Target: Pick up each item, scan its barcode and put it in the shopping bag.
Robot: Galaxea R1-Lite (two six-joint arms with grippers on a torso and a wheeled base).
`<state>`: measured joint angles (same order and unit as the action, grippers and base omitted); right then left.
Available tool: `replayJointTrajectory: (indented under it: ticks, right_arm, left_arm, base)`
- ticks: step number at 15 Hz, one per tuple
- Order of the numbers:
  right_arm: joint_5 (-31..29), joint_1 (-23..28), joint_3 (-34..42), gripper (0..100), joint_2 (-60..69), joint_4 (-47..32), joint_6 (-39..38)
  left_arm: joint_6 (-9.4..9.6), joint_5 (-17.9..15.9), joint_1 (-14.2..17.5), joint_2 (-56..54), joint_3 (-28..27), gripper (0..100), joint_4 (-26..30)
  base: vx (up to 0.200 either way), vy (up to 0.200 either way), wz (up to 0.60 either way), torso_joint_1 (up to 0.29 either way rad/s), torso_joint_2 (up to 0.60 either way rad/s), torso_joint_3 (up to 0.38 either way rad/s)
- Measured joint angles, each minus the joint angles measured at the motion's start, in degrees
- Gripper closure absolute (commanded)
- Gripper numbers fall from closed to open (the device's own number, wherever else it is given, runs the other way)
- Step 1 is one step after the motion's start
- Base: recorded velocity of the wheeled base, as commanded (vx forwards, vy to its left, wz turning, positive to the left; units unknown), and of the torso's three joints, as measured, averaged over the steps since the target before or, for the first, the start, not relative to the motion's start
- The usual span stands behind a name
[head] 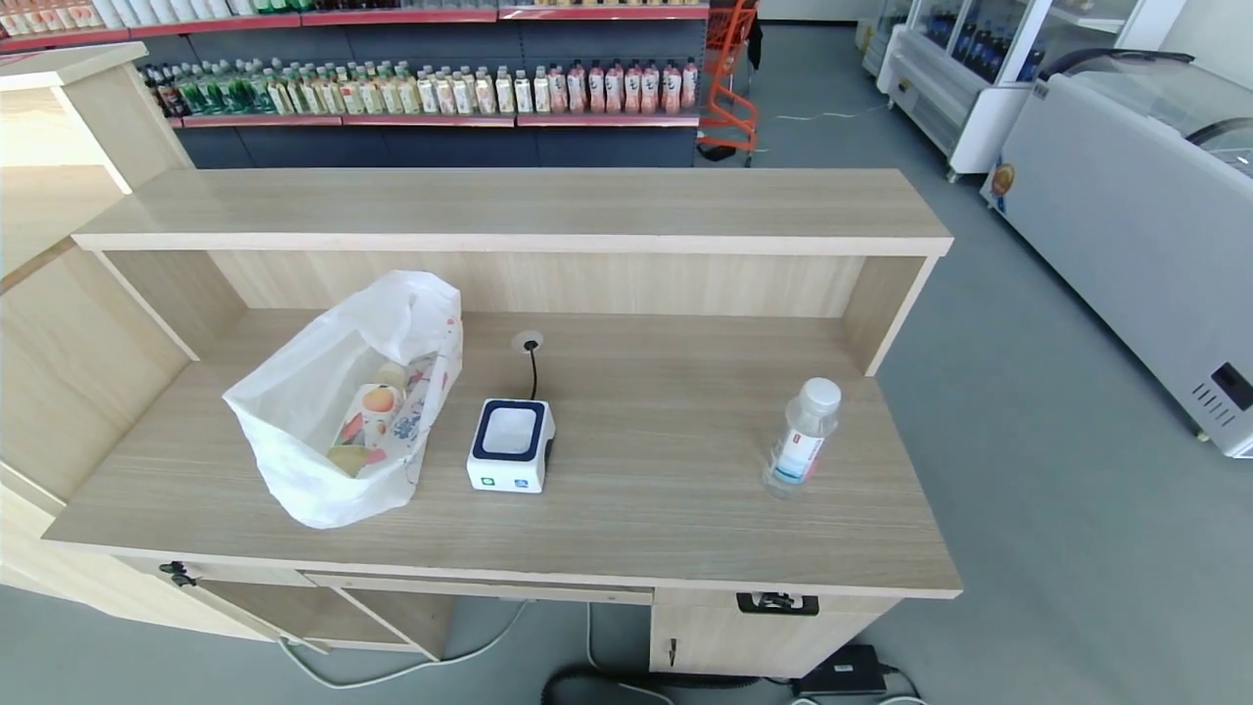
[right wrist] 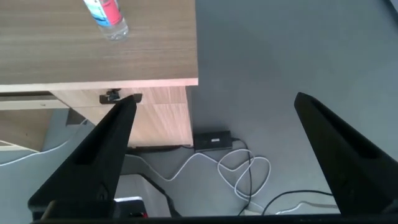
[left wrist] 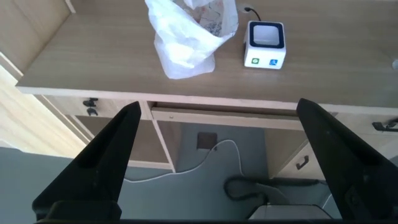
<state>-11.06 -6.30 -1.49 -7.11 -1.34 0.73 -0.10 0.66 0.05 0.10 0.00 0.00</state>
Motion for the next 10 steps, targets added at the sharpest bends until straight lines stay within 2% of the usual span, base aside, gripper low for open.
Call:
replayJointTrajectory:
  ticks: [2, 5, 10]
  right_arm:
    - [2.30, 0.13, -0.02, 0, 0.39, -0.13, 0.02]
    - [5.91, 0.05, -1.07, 0, 0.89, -0.27, 0.17]
    - [10.59, 0.11, -6.61, 0, -4.46, -0.16, -1.05]
  left_arm:
    - [-0.01, 0.02, -0.15, -0.02, 0.00, 0, 0.00]
    - [-0.11, 0.02, -0.05, -0.02, 0.00, 0, 0.00]
    - [-0.12, 0.02, -0.15, 0.00, 0.00, 0, 0.00]
  base:
    - [0.000, 0.000, 0.00, 0.000, 0.00, 0.000]
    - [0.200, 0.000, 0.00, 0.002, 0.01, 0.004]
    - [0.000, 0.000, 0.00, 0.010, 0.00, 0.000]
